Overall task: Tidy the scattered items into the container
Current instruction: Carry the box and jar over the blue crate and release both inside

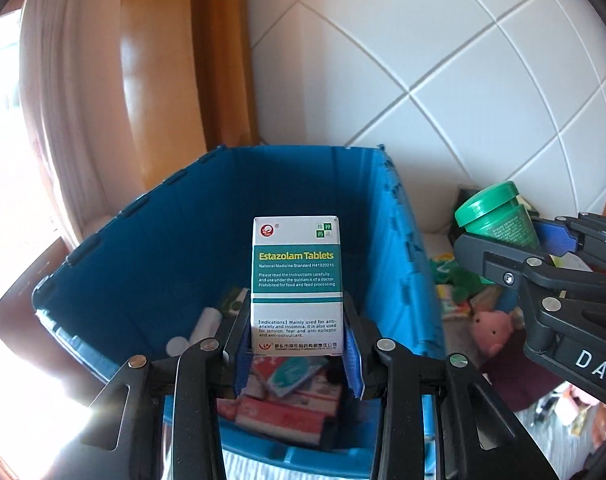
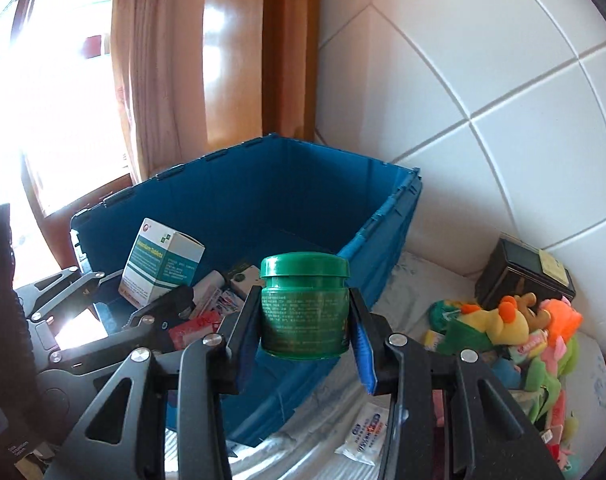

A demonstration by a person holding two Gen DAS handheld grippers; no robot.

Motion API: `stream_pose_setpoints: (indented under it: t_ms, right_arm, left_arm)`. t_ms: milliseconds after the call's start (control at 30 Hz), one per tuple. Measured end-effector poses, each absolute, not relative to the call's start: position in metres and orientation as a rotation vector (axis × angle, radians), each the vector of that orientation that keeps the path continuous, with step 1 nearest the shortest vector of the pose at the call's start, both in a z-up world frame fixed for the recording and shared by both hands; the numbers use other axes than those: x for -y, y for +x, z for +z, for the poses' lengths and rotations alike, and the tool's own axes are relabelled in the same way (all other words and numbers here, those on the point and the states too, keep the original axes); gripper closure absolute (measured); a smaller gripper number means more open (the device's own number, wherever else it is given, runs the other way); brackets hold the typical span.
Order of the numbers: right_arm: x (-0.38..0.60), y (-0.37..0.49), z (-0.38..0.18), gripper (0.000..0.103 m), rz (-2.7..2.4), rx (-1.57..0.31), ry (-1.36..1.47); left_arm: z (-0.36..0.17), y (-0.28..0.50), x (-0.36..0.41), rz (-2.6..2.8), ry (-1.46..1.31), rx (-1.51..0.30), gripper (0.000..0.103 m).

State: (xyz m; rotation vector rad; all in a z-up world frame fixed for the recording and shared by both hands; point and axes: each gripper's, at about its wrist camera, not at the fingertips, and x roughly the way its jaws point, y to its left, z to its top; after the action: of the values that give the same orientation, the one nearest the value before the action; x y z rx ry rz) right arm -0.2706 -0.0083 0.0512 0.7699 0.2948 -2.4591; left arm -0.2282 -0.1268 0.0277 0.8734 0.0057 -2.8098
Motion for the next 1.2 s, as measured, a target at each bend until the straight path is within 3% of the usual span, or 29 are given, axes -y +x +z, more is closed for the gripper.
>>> stream_pose_setpoints:
  t_ms: [300,667,700,767,800,833,900,1067,1133,1200]
  right_arm:
    - [0.068,-0.296,0.042,0.063,-2.413,-0.331,0.799]
    - [0.081,-0.329,0.045,0.063,-2.471,-0.365,0.836]
    - [0.082,-0.33,0.046,0.063,-2.472,-0.368,0.833]
    - [0.084,-0.331,0.049,0.063,-2.472,-0.369,0.819]
    - [0.084,-0.331,0.051,0.059,-2.472,-0.369,0.816]
    - [0.084,-0.331,0.052,0.047,-2.478,-0.369,0.813]
    - [0.084,-0.329,0.054,0.033,-2.495,-0.379,0.798]
    - [0.082,-0.324,0.056,0.032,-2.512,-0.388,0.789]
    - [0.079,-0.323,0.056,0.025,-2.515,-0.384,0.791]
    - [0.077,-0.322,0.057,0.024,-2.522,-0.384,0.792]
  left_arm:
    - [0.016,-0.239,0.182,-2.749,0.936,-0.052,0.067]
    - [0.012,-0.28,0.19,-2.74,1.003,-0.022,0.066]
    - [0.012,-0.282,0.19,-2.739,1.006,-0.021,0.065]
    - [0.013,-0.285,0.189,-2.739,1.008,-0.016,0.05]
    - [0.013,-0.284,0.189,-2.738,1.001,-0.013,0.033]
    - [0.013,-0.284,0.188,-2.737,0.994,-0.009,0.026]
    - [0.014,-0.282,0.188,-2.74,0.985,-0.004,0.026]
    - [0.013,-0.28,0.189,-2.73,0.989,-0.011,0.022]
    - [0.013,-0.279,0.19,-2.727,0.99,-0.013,0.021]
    - [0.012,-0.278,0.189,-2.725,0.991,-0.011,0.02]
